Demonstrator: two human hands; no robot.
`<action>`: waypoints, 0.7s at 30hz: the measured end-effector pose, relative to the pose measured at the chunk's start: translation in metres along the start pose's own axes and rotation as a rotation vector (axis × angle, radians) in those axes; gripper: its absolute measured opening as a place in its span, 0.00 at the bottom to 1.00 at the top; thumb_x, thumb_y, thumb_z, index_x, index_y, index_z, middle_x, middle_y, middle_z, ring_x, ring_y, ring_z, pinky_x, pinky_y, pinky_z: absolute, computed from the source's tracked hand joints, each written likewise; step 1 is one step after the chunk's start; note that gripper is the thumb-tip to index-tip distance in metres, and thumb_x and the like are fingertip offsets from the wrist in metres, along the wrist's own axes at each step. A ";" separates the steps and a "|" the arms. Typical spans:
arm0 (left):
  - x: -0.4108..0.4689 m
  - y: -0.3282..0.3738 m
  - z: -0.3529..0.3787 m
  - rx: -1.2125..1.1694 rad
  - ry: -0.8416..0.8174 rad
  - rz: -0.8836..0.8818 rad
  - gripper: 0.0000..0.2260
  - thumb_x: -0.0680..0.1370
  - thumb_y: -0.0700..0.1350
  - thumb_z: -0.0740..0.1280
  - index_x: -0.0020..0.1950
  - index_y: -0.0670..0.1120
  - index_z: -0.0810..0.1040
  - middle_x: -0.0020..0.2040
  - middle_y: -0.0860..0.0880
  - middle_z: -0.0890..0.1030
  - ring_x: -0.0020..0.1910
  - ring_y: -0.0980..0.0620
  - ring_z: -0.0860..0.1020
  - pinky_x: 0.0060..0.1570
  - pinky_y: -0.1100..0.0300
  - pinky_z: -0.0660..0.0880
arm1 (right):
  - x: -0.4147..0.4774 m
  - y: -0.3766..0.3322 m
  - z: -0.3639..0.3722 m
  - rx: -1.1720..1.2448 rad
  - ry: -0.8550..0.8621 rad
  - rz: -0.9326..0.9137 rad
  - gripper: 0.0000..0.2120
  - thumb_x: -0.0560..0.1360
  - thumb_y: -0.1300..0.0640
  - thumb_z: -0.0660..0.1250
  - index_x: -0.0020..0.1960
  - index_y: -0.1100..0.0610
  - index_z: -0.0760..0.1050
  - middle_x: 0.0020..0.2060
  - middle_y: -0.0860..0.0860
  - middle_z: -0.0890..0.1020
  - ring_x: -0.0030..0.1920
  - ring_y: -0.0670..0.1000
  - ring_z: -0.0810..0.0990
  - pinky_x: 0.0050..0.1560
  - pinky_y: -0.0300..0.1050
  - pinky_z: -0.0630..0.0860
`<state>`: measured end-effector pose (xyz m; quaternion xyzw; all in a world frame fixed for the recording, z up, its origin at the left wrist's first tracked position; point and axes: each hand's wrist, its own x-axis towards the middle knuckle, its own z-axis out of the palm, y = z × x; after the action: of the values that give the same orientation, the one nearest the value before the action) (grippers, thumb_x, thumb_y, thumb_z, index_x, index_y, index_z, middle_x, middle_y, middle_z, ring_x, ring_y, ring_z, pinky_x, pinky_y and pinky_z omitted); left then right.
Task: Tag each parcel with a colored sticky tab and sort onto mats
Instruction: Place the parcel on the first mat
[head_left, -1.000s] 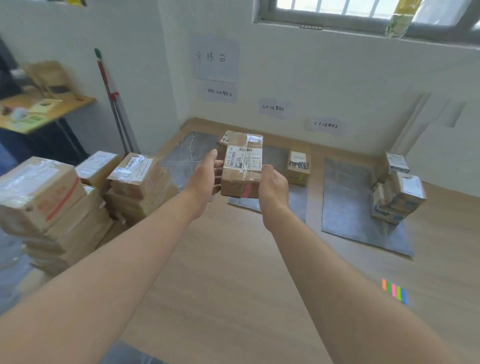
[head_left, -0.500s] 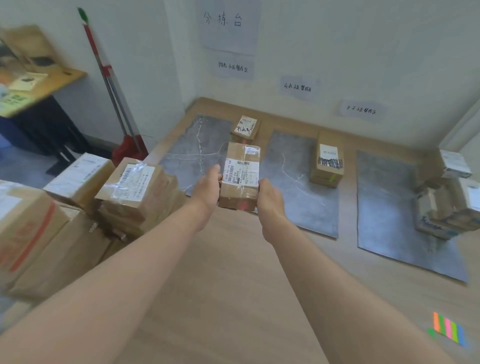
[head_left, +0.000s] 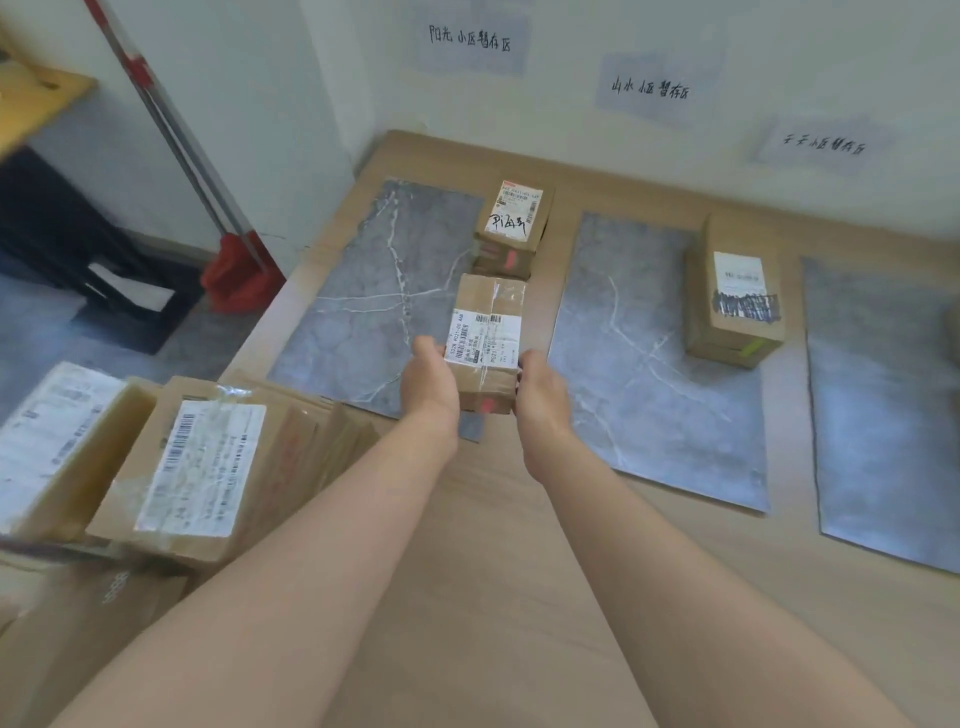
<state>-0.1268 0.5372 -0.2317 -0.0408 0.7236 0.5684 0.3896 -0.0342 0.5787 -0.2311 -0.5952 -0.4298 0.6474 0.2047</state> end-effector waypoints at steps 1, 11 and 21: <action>0.008 -0.001 0.005 -0.032 0.028 -0.009 0.22 0.80 0.56 0.51 0.45 0.49 0.82 0.47 0.47 0.86 0.42 0.49 0.79 0.39 0.57 0.71 | 0.008 0.000 0.003 0.001 0.002 0.002 0.16 0.81 0.50 0.54 0.41 0.52 0.76 0.34 0.47 0.80 0.32 0.47 0.73 0.35 0.42 0.66; 0.066 -0.012 0.032 -0.133 0.112 -0.027 0.18 0.81 0.50 0.54 0.38 0.50 0.78 0.32 0.54 0.81 0.31 0.54 0.76 0.22 0.69 0.68 | 0.063 0.017 0.032 0.113 -0.003 0.043 0.18 0.77 0.47 0.55 0.40 0.51 0.81 0.41 0.47 0.86 0.45 0.52 0.83 0.47 0.46 0.77; 0.088 -0.028 0.031 -0.212 0.048 -0.025 0.13 0.84 0.54 0.53 0.56 0.55 0.76 0.45 0.58 0.80 0.39 0.64 0.79 0.38 0.67 0.70 | 0.091 0.043 0.038 0.201 0.018 0.042 0.19 0.73 0.47 0.56 0.45 0.52 0.84 0.46 0.49 0.87 0.57 0.56 0.83 0.64 0.54 0.77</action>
<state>-0.1583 0.5880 -0.3090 -0.1045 0.6679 0.6356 0.3728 -0.0789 0.6145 -0.3224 -0.5862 -0.3483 0.6861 0.2535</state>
